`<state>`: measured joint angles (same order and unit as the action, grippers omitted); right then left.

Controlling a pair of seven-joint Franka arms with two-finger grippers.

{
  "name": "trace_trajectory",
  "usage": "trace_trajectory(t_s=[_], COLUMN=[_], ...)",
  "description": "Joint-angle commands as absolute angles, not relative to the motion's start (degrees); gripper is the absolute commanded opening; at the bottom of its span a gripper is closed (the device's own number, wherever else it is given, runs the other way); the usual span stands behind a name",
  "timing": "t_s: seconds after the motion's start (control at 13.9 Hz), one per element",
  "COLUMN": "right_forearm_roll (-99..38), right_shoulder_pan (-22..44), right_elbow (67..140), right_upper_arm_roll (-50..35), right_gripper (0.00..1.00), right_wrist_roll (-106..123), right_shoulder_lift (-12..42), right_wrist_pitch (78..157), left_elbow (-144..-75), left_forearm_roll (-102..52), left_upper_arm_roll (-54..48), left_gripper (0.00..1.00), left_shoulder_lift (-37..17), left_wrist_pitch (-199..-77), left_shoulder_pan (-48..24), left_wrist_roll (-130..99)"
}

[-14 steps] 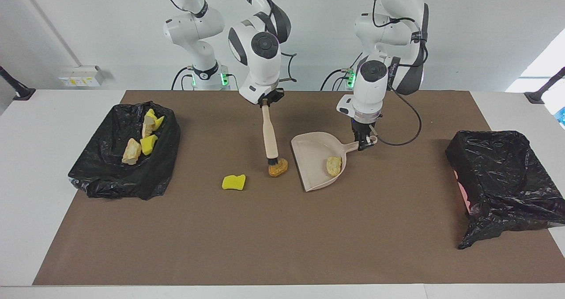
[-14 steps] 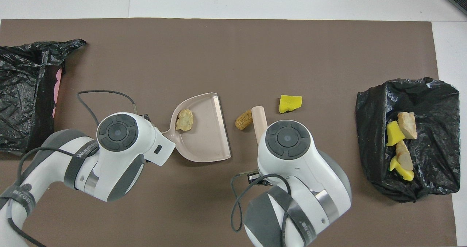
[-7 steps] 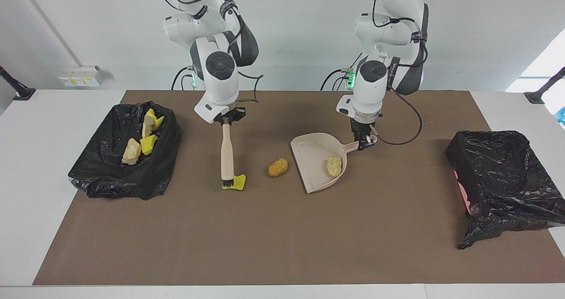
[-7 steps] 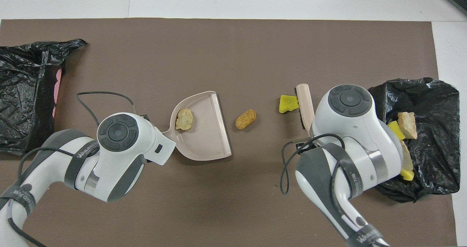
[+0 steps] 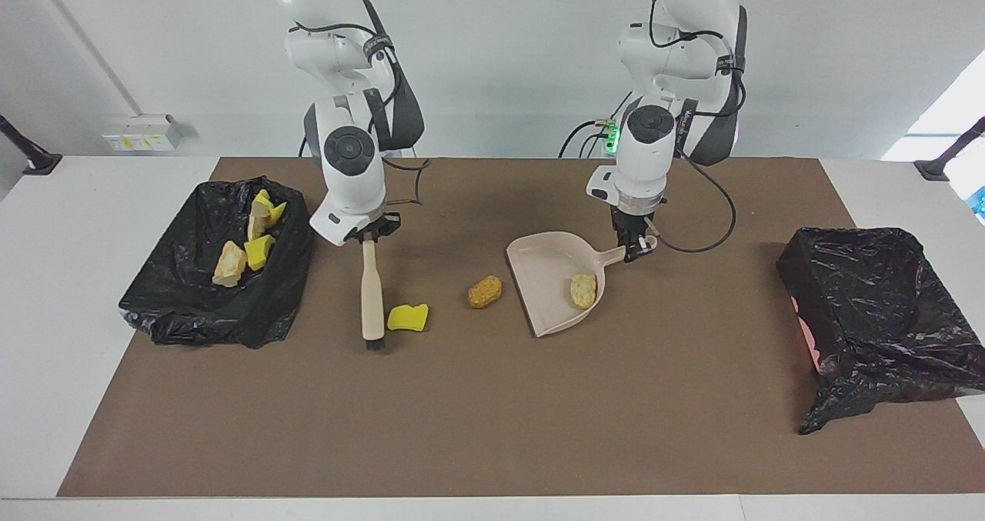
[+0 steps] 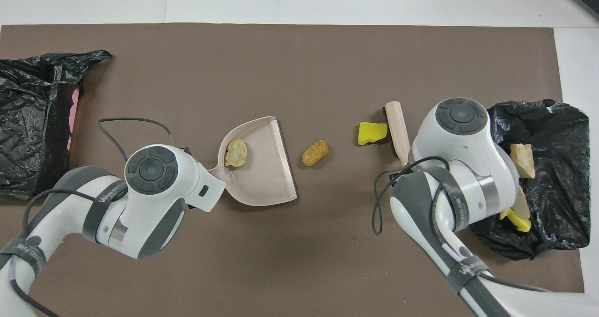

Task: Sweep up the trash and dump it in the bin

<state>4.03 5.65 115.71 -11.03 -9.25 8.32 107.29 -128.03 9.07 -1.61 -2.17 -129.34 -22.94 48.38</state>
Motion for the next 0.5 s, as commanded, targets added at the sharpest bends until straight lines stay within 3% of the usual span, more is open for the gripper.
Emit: trace_trajectory(t_s=[0.0,0.43], right_forearm_roll=[-1.4,-16.5], right_shoulder_pan=[8.1,18.2], right_elbow=[115.9,115.8], right_upper_arm_roll=[-11.4,-11.4], right_gripper=[0.00,0.00], right_wrist_roll=[-8.6,-13.2], right_shoulder_lift=[8.5,9.0], right_wrist_pitch=[109.2,113.3], left_elbow=[-128.6,-126.4], left_forearm_roll=[9.8,12.8], left_upper_arm_roll=[-1.5,-1.6], left_gripper=[0.00,0.00], left_shoulder_lift=[-2.2,-1.8], left_wrist_pitch=[-128.2,-120.1], left_shoulder_pan=[-23.5,-26.5], left_wrist_roll=[46.6,42.5])
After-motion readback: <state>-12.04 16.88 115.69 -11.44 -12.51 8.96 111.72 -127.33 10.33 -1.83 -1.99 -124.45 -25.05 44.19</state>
